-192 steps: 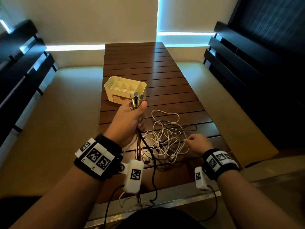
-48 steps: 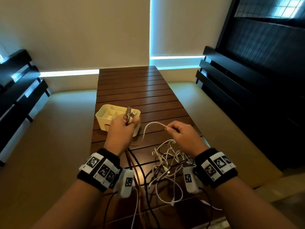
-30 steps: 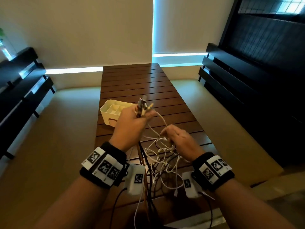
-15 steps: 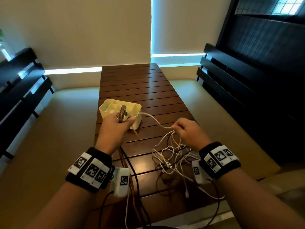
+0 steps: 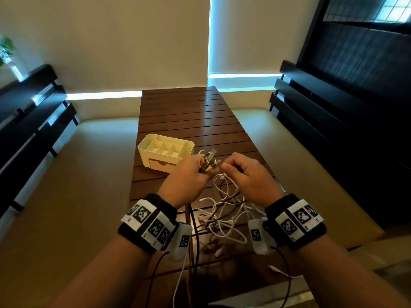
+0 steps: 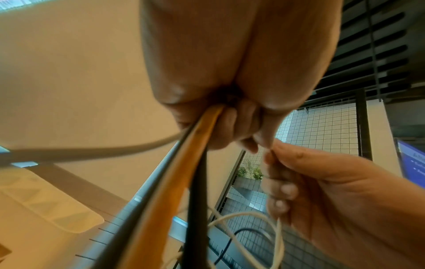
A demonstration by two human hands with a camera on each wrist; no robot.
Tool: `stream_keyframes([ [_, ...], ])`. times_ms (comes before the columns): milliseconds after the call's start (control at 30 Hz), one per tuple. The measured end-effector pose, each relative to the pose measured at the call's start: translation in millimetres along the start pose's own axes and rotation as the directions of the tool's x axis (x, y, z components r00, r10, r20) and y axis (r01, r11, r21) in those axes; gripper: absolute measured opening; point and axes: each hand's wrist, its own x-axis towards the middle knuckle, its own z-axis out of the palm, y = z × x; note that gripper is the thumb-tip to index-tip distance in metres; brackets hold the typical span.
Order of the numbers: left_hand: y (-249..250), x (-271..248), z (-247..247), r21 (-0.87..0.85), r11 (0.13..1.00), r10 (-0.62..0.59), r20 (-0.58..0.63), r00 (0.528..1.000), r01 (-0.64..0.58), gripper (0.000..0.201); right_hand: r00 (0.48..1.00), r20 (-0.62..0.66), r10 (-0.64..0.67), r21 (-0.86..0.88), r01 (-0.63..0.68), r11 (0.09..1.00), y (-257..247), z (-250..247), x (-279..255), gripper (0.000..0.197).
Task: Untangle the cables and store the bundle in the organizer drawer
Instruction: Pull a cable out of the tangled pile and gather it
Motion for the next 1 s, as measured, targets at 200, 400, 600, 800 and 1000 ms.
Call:
stream_keyframes([
  [200, 11.1, 1.1, -15.0, -0.254, 0.967, -0.080, -0.313, 0.946, -0.002, 0.020, 0.950, 0.211, 0.229, 0.016, -0.237, 0.971, 37.0, 30.4, -13.8, 0.041],
  [400, -9.2, -0.2, -26.5, -0.147, 0.949, -0.300, -0.152, 0.942, 0.279, 0.021, 0.956, -0.064, 0.287, 0.236, -0.265, 0.935, 34.0, 22.0, 3.4, 0.023],
  [600, -14.8, -1.6, -19.5, -0.105, 0.976, -0.213, -0.261, 0.942, 0.191, 0.012, 0.979, -0.152, 0.139, 0.095, -0.125, 0.988, 27.4, 11.6, 24.3, 0.011],
  [800, -0.2, -4.1, -11.2, -0.098, 0.994, 0.008, -0.380, 0.925, -0.049, 0.034, 0.997, 0.015, 0.071, -0.113, -0.069, 0.991, 33.5, 23.1, 23.7, 0.013],
  [1000, -4.7, 6.3, -5.9, -0.004, 1.000, -0.030, -0.058, 0.998, 0.030, 0.013, 0.996, 0.021, -0.083, -0.040, 0.084, 0.996, 15.1, 16.8, 13.9, 0.012],
])
